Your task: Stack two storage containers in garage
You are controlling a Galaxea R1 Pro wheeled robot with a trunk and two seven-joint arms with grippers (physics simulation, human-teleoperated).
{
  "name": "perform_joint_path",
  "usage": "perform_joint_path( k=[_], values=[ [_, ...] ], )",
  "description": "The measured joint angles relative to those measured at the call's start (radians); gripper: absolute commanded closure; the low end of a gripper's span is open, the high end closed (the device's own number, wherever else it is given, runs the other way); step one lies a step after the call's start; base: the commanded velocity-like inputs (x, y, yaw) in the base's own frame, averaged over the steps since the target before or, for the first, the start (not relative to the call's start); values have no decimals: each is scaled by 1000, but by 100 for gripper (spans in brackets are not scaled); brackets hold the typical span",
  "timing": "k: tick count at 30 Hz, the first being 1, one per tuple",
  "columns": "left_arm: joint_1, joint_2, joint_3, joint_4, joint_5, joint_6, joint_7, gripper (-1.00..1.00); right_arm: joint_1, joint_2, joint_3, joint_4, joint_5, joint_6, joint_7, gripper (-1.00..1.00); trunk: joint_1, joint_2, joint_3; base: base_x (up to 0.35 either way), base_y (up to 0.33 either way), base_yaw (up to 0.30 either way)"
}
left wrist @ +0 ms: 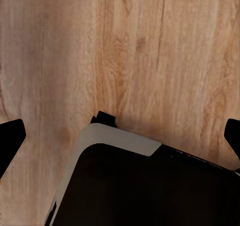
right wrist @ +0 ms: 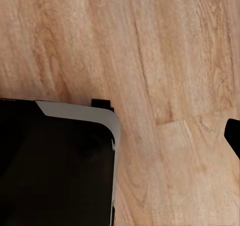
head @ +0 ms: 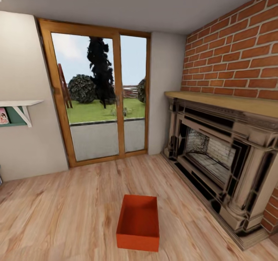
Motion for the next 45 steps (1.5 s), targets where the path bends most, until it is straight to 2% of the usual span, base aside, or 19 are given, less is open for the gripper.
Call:
perform_joint_path(
  k=[9, 45],
  values=[
    [0, 0, 0, 0, 0, 1, 0, -100, 0, 0, 0, 0, 1, 0, 0, -100, 0, 0, 0, 321, 122, 0],
    [0, 2, 0, 0, 0, -4, 0, -100, 0, 1, 0, 0, 3, -2, 0, -100, 0, 0, 0, 322, 1, 0]
  ],
)
